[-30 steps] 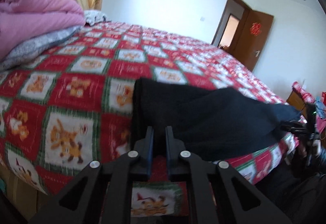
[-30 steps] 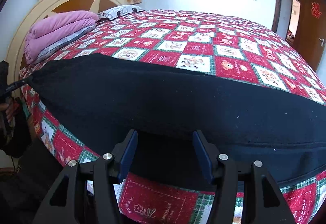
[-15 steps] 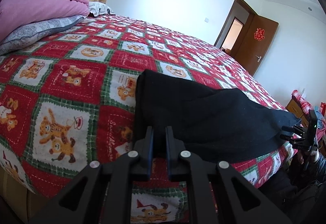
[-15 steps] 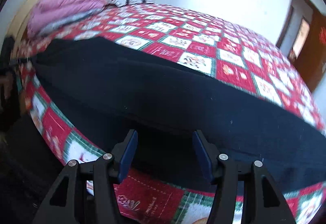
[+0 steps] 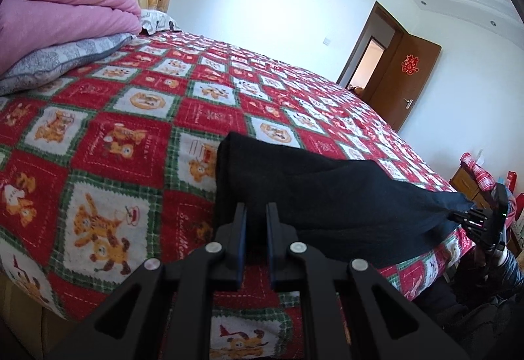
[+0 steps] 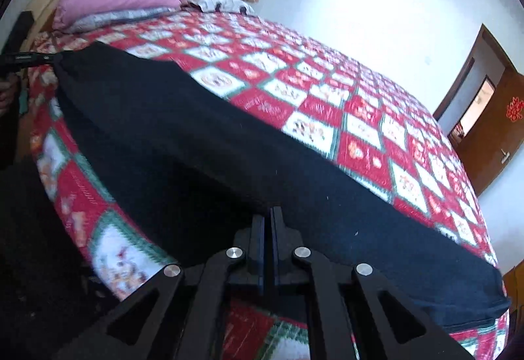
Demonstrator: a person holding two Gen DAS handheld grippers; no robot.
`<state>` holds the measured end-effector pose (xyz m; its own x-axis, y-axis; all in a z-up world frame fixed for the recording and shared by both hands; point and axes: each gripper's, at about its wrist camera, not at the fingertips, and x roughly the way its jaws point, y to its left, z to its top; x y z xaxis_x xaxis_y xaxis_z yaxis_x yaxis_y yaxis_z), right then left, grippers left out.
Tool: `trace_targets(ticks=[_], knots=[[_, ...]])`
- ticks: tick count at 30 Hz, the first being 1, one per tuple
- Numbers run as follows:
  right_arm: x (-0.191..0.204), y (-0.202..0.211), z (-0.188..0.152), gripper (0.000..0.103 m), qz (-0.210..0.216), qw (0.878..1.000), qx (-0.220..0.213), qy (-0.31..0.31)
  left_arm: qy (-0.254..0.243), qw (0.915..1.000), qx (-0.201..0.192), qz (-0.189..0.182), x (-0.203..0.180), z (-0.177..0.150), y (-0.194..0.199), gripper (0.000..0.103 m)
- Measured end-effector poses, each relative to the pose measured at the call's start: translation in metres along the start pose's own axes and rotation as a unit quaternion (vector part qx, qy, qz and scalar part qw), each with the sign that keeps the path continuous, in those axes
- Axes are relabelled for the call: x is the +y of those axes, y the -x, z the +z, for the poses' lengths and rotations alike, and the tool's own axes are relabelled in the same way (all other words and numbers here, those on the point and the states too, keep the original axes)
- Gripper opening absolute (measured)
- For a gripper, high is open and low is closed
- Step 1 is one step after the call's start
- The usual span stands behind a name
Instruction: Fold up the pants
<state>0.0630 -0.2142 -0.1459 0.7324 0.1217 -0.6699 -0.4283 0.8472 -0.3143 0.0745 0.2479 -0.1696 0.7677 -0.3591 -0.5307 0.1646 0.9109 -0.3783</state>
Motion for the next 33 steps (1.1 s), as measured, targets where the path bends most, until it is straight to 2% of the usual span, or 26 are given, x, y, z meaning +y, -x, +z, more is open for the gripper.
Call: trace_targets(ticks=[2, 4, 5, 7, 9, 13, 15, 18, 20, 21, 22, 24, 27, 29, 30, 33], knots=[[0.003, 0.008, -0.003, 0.003, 0.008, 1.0, 0.0, 0.009, 0.002, 1.0, 0.009, 0.002, 0.002, -0.002, -0.002, 0.011], [0.011, 0.002, -0.014, 0.003, 0.023, 0.999, 0.023, 0.024, 0.009, 0.9996, 0.026, 0.006, 0.008, -0.01, -0.009, 0.011], [0.017, -0.009, -0.023, 0.003, 0.035, 0.998, 0.048, 0.032, 0.013, 0.9995, 0.03, 0.005, 0.01, -0.013, -0.011, 0.011], [0.026, -0.025, -0.036, 0.003, 0.033, 0.995, 0.074, 0.052, 0.017, 0.9994, 0.03, 0.0, 0.013, -0.018, -0.011, 0.012], [0.031, -0.028, -0.037, 0.003, 0.026, 0.995, 0.074, 0.062, 0.013, 0.9995, 0.029, 0.003, 0.011, -0.018, -0.008, 0.013], [0.026, -0.028, -0.031, 0.004, 0.047, 0.993, 0.088, 0.061, 0.009, 0.9996, 0.022, 0.014, 0.01, -0.016, -0.005, 0.024], [0.025, -0.027, -0.029, 0.007, 0.049, 0.993, 0.085, 0.057, 0.008, 0.9996, 0.021, 0.018, 0.011, -0.015, -0.003, 0.028], [0.018, -0.02, -0.028, 0.025, 0.063, 0.993, 0.085, 0.045, -0.007, 0.9986, 0.007, 0.052, 0.014, -0.009, 0.009, 0.034], [0.015, -0.012, -0.029, 0.057, 0.066, 0.993, 0.082, 0.046, -0.003, 0.9972, -0.006, 0.074, 0.021, -0.004, 0.02, 0.042], [0.013, -0.006, -0.032, 0.059, 0.062, 0.994, 0.076, 0.047, 0.002, 0.9963, -0.014, 0.085, 0.025, -0.003, 0.024, 0.051], [0.011, -0.002, -0.034, 0.06, 0.057, 0.995, 0.071, 0.047, 0.011, 0.9948, -0.027, 0.098, 0.028, 0.0, 0.03, 0.054], [0.003, 0.002, -0.038, 0.06, 0.053, 0.995, 0.071, 0.041, 0.013, 0.9932, -0.048, 0.105, 0.025, 0.003, 0.036, 0.054], [-0.02, 0.011, -0.047, 0.06, 0.037, 0.997, 0.075, 0.0, 0.001, 0.9938, -0.054, 0.097, 0.009, 0.009, 0.032, 0.054], [-0.051, 0.02, -0.056, 0.06, 0.028, 0.995, 0.069, -0.062, -0.023, 0.996, -0.049, 0.071, -0.017, 0.013, 0.019, 0.059], [-0.061, 0.023, -0.059, 0.06, 0.024, 0.994, 0.067, -0.085, -0.035, 0.9967, -0.042, 0.06, -0.03, 0.013, 0.011, 0.064], [-0.118, 0.037, -0.078, 0.06, -0.012, 0.979, 0.06, -0.192, -0.072, 0.9969, -0.012, 0.029, -0.068, 0.008, -0.02, 0.065]])
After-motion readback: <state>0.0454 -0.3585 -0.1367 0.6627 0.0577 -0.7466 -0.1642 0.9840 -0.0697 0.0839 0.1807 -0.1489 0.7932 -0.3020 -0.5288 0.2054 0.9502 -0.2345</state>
